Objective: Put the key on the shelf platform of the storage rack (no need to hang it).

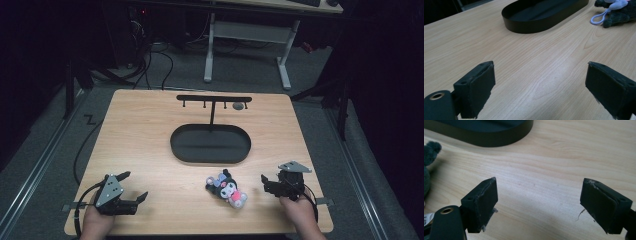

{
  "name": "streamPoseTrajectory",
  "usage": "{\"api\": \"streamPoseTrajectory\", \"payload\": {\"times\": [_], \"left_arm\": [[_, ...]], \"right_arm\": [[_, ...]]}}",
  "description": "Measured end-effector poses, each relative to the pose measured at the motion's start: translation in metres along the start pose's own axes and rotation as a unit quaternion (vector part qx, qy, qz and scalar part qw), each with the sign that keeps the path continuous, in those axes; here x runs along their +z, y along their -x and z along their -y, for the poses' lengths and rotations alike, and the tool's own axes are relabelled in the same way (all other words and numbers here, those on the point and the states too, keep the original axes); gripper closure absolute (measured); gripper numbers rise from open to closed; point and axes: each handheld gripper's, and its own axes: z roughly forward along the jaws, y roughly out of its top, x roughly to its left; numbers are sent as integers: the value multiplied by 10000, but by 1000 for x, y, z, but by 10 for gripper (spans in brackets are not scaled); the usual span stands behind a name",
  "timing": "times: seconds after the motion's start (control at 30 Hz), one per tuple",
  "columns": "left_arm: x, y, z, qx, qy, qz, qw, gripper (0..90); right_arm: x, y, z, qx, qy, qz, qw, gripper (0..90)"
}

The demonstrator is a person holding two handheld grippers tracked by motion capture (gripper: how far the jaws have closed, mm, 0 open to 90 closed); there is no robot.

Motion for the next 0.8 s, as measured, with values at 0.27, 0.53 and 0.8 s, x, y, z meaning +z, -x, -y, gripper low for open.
{"api": "streamPoseTrajectory", "payload": {"times": [0.27,0.53,0.8], "left_arm": [[6,-1,-5,-1,41,-86,10000,69],[4,-6,-4,-76,92,-32,9999,35],[4,-7,-3,-58,185,-76,9998,28]], "right_arm": [[4,0,-1,-246,-400,41,9989,146],[3,0,-5,-259,-669,38,9974,146],[4,-6,-14,-222,-941,-76,9953,145]]}}
